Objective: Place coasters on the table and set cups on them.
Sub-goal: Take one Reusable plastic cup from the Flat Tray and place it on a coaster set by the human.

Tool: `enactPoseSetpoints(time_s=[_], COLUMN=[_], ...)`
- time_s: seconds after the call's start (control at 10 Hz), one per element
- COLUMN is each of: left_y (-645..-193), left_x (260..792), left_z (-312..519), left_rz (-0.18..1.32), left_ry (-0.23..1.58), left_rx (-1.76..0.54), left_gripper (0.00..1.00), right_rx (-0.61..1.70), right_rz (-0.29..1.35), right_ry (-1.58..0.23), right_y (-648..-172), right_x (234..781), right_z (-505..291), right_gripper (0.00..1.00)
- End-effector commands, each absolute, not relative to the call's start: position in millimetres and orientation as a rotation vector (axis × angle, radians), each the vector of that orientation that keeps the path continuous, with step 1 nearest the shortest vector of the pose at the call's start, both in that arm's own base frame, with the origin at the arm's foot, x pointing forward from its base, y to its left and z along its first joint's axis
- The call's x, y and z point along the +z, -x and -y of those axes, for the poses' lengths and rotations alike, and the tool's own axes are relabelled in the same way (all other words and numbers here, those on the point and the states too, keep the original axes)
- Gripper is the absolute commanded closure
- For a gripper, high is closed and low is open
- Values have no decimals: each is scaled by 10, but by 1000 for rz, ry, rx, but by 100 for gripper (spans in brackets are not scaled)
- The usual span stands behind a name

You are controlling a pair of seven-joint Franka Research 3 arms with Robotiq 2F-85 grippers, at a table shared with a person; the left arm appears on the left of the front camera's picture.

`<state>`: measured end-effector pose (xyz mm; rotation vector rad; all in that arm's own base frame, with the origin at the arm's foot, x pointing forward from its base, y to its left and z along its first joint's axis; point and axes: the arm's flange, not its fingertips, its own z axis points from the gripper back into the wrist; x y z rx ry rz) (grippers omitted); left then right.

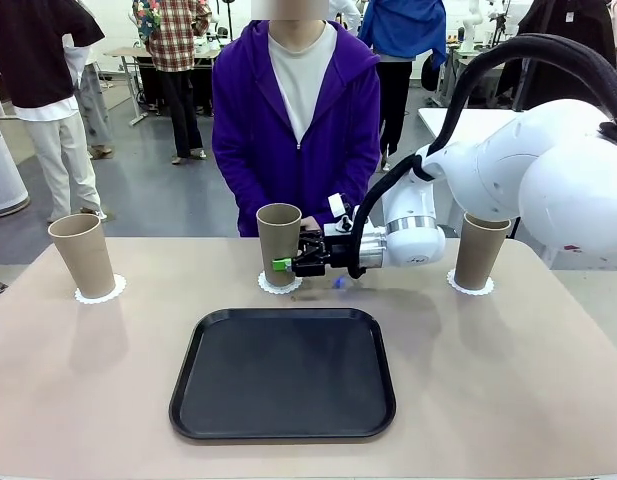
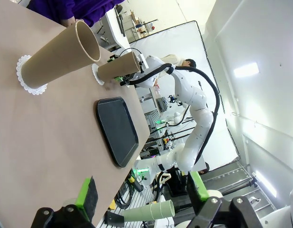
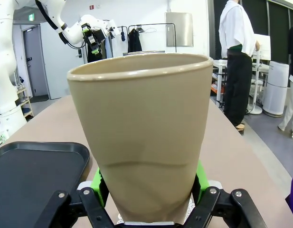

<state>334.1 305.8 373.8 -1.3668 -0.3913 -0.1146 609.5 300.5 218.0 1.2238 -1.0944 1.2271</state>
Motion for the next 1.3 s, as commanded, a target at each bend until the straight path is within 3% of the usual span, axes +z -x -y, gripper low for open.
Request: enactPoseSetpoints(time_s=[0.0, 0.4, 0.5, 1.2], left_y=[-3329, -3329, -3329, -3329], left_x=[3761, 3761, 3761, 3761], left_z=[-3070, -3070, -3070, -3070], left_rz=[394, 394, 394, 394], left_ry=[1365, 1365, 1365, 1365], left_rx=[-115, -115, -115, -115], left_gripper=[0, 0, 0, 0], right_rx=[1192, 1191, 1193, 1228], right_rz=[1105, 1058, 1044, 891], right_ry=[-1212, -1229, -1230, -1192], right_y=[-6217, -6205, -6197, -6123], right_x=[2091, 2010, 2024, 2190], right_z=[-3086, -3092, -3101, -3058], right_gripper=[17, 17, 0, 0])
